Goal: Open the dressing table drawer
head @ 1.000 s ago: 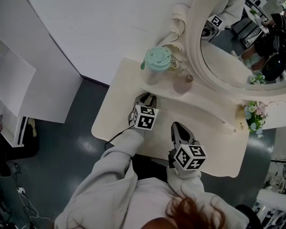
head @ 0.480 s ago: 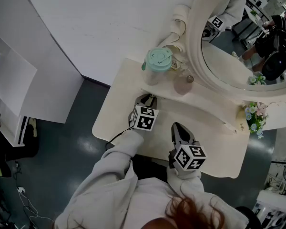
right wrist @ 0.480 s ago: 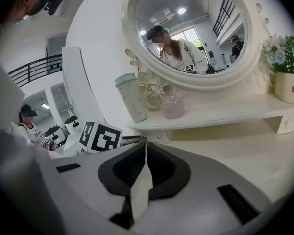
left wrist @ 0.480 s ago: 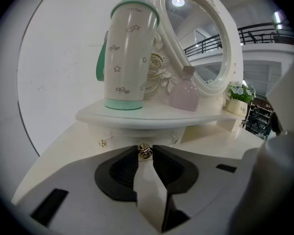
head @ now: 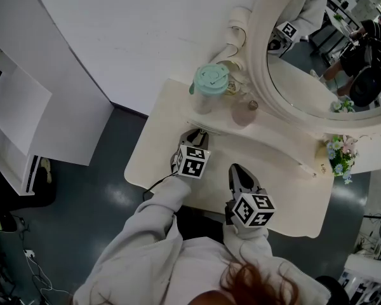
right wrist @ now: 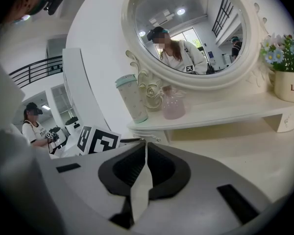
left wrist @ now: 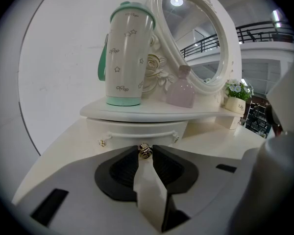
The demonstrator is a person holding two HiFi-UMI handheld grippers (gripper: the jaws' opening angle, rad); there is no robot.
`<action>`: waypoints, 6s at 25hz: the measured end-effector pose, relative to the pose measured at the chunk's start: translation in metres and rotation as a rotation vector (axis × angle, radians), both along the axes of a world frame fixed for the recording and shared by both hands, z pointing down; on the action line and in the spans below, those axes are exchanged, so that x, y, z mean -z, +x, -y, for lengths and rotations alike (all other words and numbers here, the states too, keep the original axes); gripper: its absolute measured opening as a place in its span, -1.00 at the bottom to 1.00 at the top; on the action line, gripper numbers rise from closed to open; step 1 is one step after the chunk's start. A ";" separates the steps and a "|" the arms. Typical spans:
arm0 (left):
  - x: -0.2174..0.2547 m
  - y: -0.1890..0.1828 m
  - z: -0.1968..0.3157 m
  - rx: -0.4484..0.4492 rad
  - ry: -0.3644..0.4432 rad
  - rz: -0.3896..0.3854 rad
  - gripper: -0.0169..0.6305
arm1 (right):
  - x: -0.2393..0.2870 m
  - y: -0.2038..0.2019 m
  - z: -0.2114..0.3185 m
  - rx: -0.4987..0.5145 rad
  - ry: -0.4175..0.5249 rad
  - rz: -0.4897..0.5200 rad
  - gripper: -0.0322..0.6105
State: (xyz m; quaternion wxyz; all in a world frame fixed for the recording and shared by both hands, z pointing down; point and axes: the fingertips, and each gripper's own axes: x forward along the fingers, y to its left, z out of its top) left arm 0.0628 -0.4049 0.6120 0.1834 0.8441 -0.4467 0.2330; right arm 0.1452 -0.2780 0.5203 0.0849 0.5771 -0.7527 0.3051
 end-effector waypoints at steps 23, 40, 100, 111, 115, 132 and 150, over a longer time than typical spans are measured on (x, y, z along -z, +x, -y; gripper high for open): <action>-0.002 -0.007 -0.023 0.022 -0.002 0.018 -0.63 | -0.004 -0.009 -0.009 0.046 0.001 0.026 -0.78; -0.002 -0.014 -0.042 0.030 -0.007 0.027 -0.63 | -0.004 -0.007 -0.010 0.048 0.002 0.042 -0.78; 0.049 -0.051 -0.112 -0.040 -0.097 -0.082 -0.55 | 0.007 0.002 -0.005 0.001 0.049 0.098 -0.78; 0.149 -0.049 -0.087 -0.129 0.231 -0.178 -0.87 | 0.033 0.022 0.004 -0.064 0.175 -0.056 -0.78; 0.149 -0.051 -0.079 -0.149 0.264 -0.147 -0.87 | 0.043 0.032 0.011 -0.088 0.213 -0.090 -0.78; 0.130 -0.052 -0.075 -0.159 0.220 -0.145 -0.88 | 0.042 0.005 0.017 -0.034 0.221 -0.080 -0.79; 0.120 -0.054 -0.075 -0.155 0.193 -0.144 -0.88 | 0.036 0.004 0.017 -0.034 0.205 -0.081 -0.79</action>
